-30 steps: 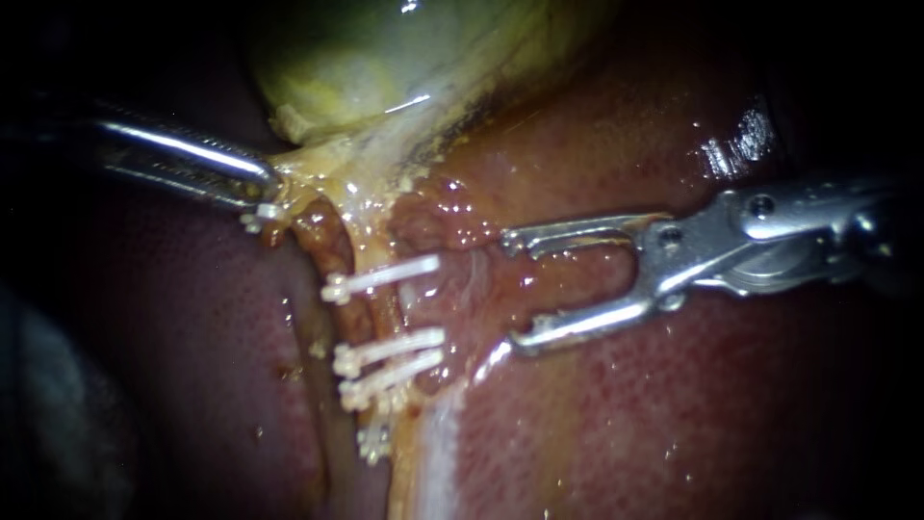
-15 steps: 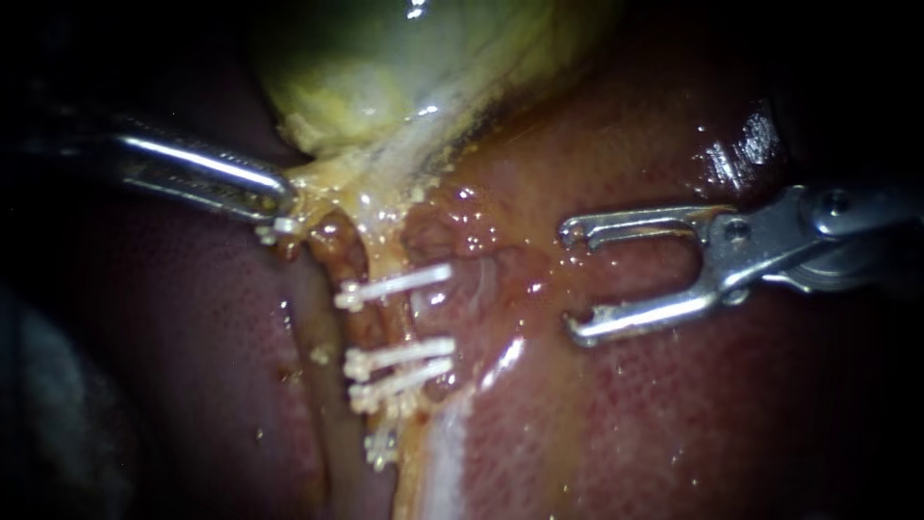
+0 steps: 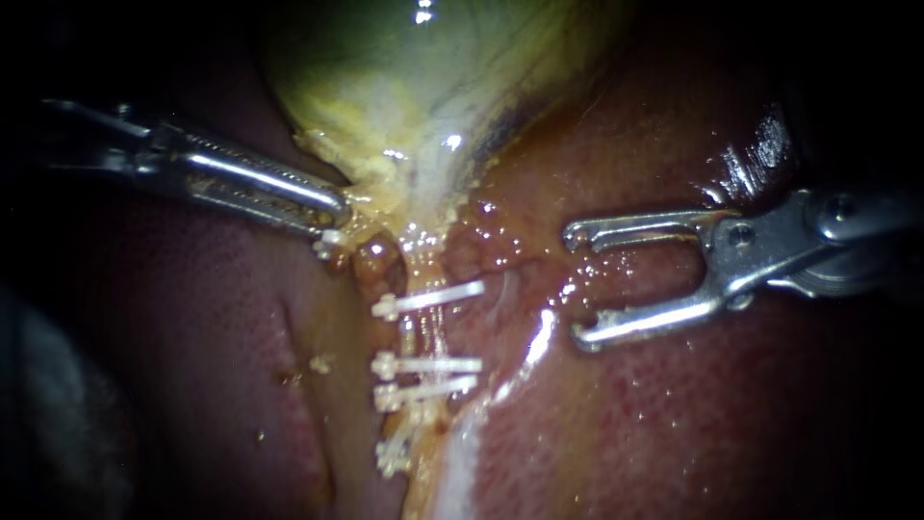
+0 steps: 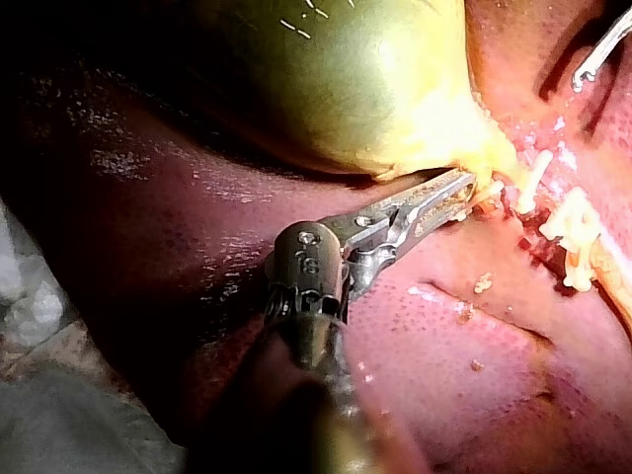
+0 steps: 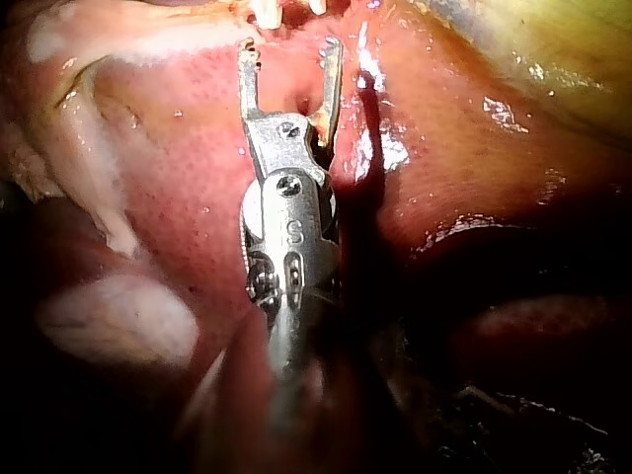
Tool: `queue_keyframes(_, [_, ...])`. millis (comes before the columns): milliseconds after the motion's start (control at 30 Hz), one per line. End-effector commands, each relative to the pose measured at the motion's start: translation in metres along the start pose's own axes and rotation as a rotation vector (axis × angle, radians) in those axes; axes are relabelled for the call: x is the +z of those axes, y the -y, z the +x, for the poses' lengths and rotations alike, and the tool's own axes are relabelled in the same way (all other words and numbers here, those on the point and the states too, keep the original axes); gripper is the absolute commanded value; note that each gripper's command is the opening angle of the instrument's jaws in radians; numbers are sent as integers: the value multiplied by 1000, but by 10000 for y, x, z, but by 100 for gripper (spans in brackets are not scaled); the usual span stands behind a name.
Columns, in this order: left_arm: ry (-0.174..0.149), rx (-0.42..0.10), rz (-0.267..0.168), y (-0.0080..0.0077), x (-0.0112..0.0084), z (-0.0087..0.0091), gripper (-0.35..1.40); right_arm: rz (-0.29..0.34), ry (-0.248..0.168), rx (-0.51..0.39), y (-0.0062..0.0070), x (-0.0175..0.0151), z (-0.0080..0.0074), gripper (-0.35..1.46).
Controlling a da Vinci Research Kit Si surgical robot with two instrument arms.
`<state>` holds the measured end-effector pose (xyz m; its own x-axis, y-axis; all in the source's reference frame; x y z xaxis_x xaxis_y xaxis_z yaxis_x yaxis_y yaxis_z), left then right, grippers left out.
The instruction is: Going back third clip right tube
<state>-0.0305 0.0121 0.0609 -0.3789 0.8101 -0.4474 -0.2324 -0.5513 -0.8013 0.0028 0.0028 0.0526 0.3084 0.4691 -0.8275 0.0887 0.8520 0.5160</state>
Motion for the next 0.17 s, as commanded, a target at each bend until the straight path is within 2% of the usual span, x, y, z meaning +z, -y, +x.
queue_keyframes(33, [0, 0, 1, 0, 0, 0, -35, 0, 0, 0, 1, 0, 1, 50])
queue_keyframes(133, [1, 0, 0, 0, -2, -1, -35, -2, 0, 0, 2, 3, 1, 50])
queue_keyframes(167, [1, 0, -2, -1, -5, -1, -35, -5, 0, 53, 2, 6, 1, 50])
